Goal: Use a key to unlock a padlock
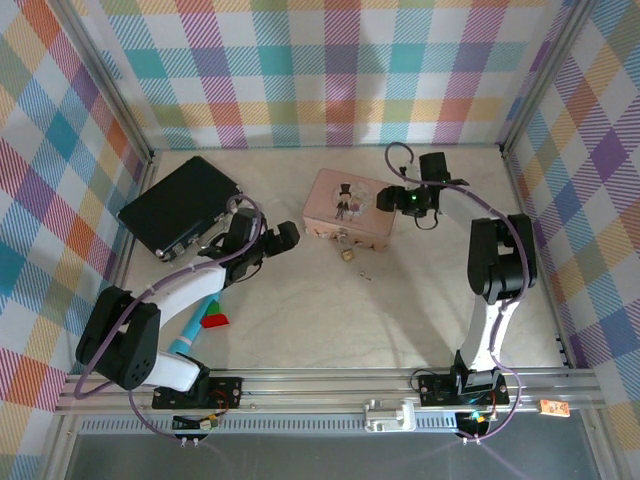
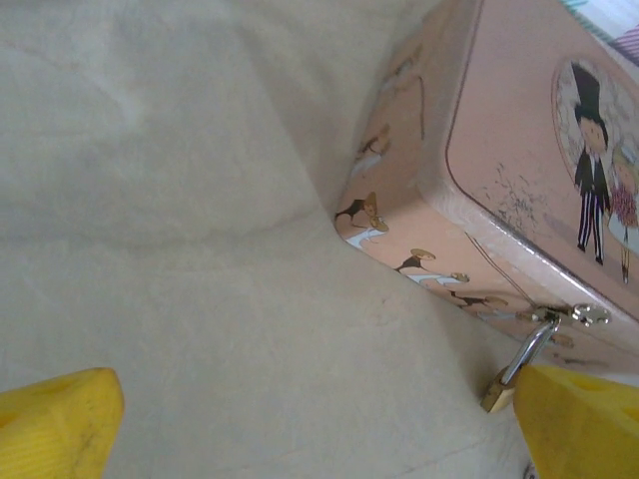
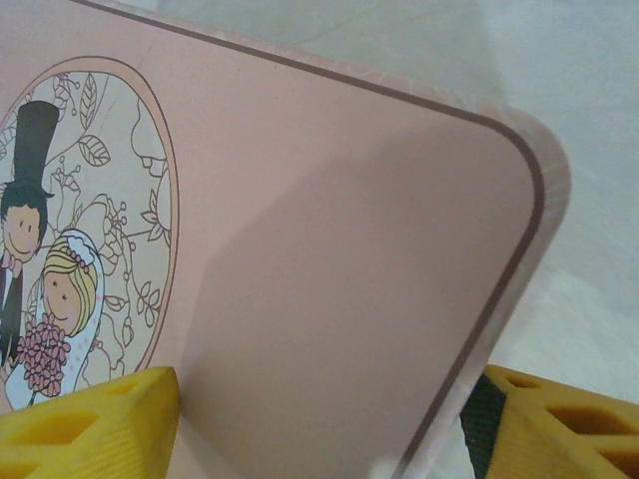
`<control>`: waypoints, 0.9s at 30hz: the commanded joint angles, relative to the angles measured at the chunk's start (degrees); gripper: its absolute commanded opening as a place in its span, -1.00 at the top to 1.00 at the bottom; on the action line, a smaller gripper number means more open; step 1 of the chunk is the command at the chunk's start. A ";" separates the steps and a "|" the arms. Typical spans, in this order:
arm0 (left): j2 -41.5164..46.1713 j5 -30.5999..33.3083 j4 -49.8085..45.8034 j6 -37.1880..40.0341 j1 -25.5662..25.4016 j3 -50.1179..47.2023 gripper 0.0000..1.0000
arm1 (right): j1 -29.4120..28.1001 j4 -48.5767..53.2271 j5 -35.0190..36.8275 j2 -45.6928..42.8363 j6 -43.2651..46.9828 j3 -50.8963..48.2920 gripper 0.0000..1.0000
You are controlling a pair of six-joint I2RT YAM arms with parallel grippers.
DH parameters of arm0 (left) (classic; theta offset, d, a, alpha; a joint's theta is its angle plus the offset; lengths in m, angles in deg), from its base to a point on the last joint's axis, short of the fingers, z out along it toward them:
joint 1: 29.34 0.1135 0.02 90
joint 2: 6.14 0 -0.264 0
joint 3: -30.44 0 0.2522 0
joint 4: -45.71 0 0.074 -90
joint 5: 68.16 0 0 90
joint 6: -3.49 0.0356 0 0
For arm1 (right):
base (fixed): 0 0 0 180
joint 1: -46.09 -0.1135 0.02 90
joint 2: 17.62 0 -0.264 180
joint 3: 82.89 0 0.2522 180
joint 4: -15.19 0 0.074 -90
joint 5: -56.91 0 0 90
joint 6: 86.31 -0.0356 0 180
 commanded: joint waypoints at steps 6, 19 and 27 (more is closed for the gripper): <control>4.09 -1.79 1.21 -2.31 -2.54 -2.79 -0.99 | -4.40 8.11 -5.46 10.39 5.94 16.39 -0.50; 0.95 -0.13 2.91 -5.68 -7.97 2.73 -0.99 | -5.60 9.92 0.68 -2.06 1.96 16.82 -0.65; 0.69 7.30 3.50 -11.07 -7.90 2.66 -0.99 | -12.09 17.80 10.62 -18.67 4.38 -2.81 -0.55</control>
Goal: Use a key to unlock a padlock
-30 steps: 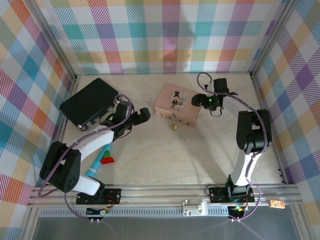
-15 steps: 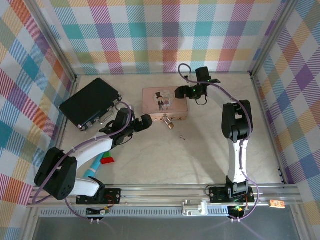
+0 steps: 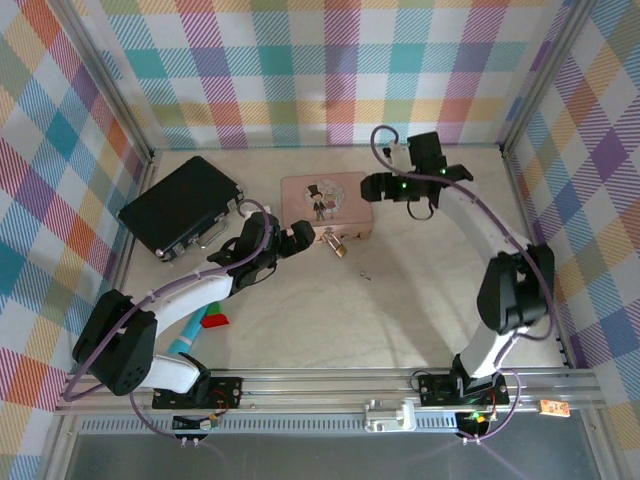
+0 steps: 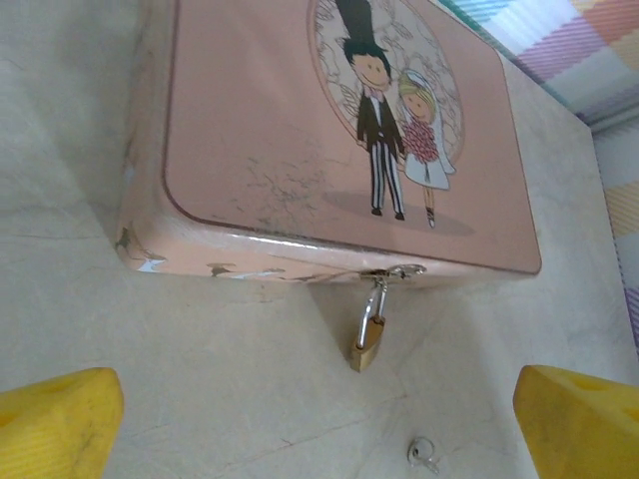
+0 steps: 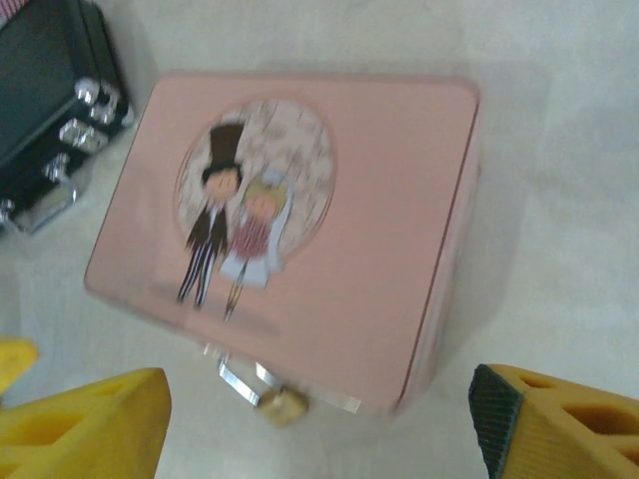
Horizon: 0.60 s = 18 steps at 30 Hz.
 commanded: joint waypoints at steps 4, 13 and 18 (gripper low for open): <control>-0.53 6.60 0.78 -3.79 0.44 1.63 -0.99 | -10.23 8.42 11.50 -6.01 -1.84 -13.13 -0.41; 0.32 6.66 -0.20 -5.28 2.47 0.81 -0.99 | -20.39 12.59 23.86 3.71 -10.71 -11.88 -0.01; 3.81 8.57 -2.25 -5.53 2.86 -1.68 -0.99 | -22.39 12.51 30.77 9.49 -16.36 -10.14 0.01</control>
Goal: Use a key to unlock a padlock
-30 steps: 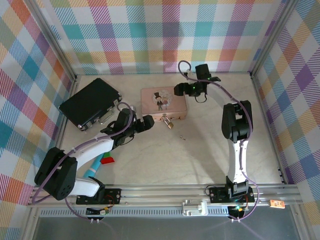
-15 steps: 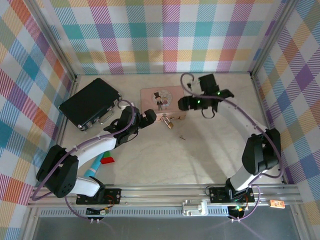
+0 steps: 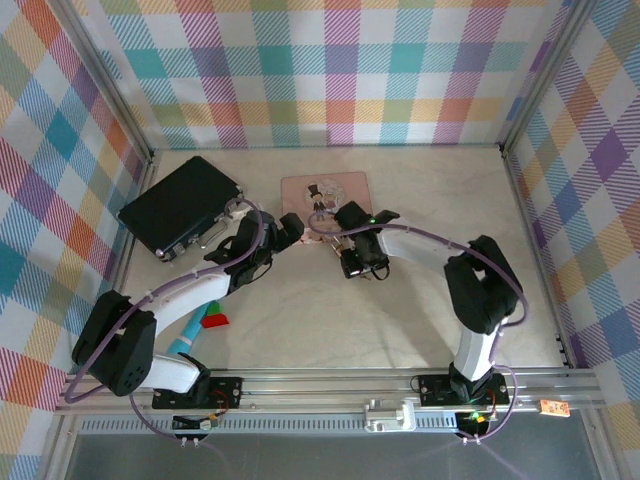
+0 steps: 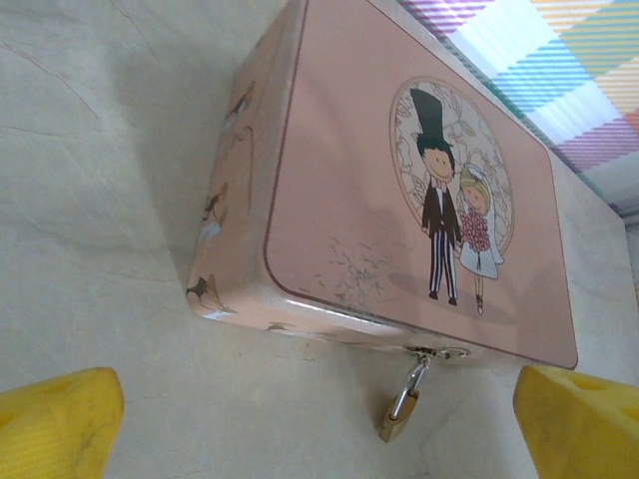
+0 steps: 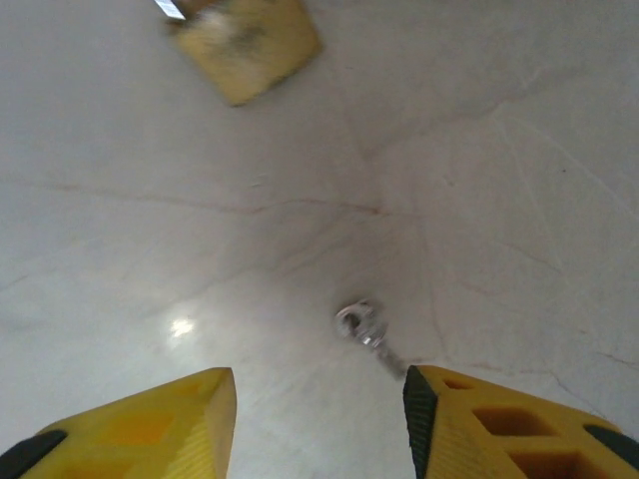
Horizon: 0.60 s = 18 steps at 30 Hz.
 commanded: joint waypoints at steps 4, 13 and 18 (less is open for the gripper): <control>5.85 4.12 -3.98 -0.98 0.89 -3.30 -0.99 | -1.04 -1.11 5.91 2.35 -6.80 -0.05 0.05; 7.65 5.58 -6.03 -0.61 1.34 -3.53 -0.99 | -1.17 -2.71 2.73 5.23 -9.63 -1.01 0.22; 7.52 5.32 -5.83 -0.80 1.34 -3.50 -0.99 | -1.41 -2.30 2.80 3.79 -10.90 -2.93 0.29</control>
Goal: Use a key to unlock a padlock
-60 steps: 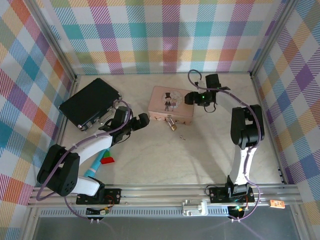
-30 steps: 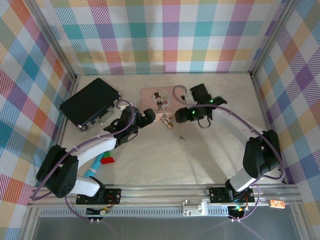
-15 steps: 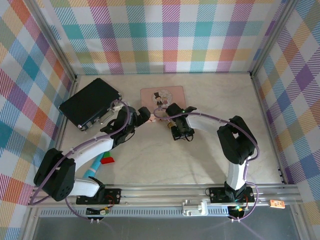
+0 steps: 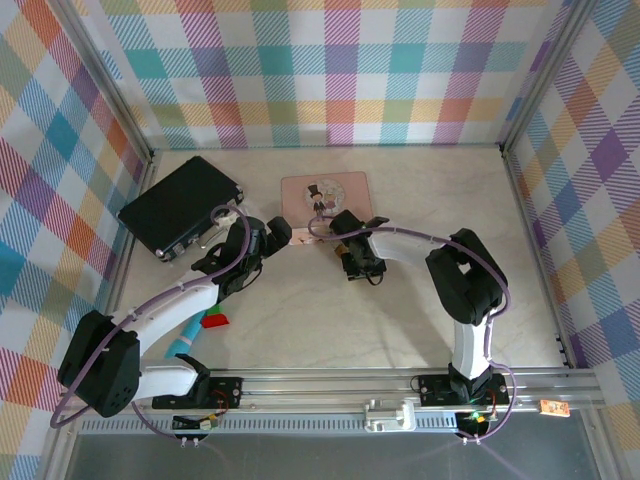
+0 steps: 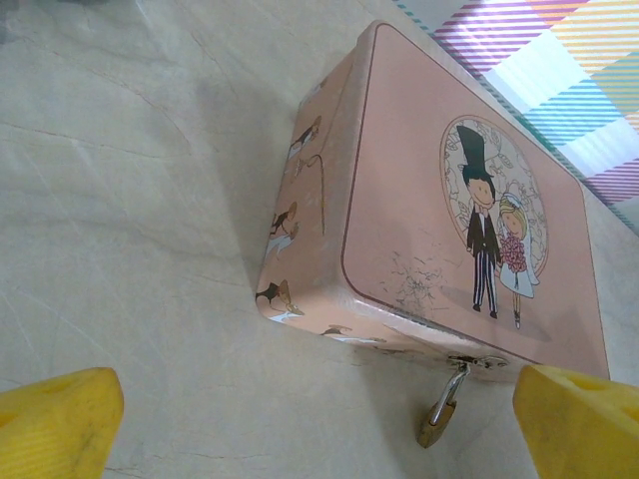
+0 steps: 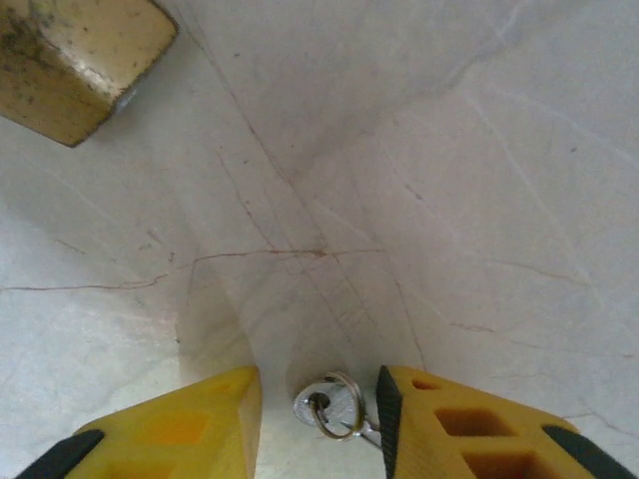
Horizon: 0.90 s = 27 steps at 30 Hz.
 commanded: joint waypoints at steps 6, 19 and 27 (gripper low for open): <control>0.66 0.79 -0.79 -1.03 0.55 -0.65 -0.99 | -0.80 0.31 0.10 -2.30 -3.37 -4.34 0.43; 0.49 -5.12 1.97 0.87 0.38 1.32 -1.00 | 0.10 -0.56 -0.47 -10.56 0.68 -2.66 1.00; -4.55 -14.58 3.63 -9.16 -1.05 8.62 -0.99 | 9.37 -9.19 -21.39 -23.98 4.99 -5.39 1.00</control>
